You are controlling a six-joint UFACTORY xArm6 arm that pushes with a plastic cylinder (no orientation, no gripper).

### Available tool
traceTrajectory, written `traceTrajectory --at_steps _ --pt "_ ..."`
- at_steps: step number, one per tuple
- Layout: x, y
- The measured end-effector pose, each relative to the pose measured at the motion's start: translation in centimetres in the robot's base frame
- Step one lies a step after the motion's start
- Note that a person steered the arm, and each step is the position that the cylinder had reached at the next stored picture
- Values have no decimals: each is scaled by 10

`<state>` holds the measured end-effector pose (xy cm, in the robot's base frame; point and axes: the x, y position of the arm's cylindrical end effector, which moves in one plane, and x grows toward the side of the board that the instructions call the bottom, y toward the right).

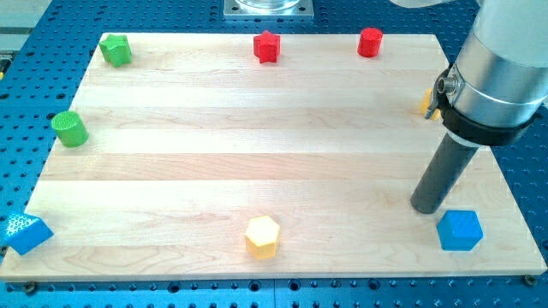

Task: Push the green star to the center of the board

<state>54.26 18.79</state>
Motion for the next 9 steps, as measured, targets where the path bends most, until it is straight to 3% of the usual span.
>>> traceTrajectory --at_steps 1,3,5,7,8,9 --pt "-6 -22" --pt "-34 -295" --pt "-98 -294" --pt "-188 -428" --pt "-212 -492" --pt "-240 -493"
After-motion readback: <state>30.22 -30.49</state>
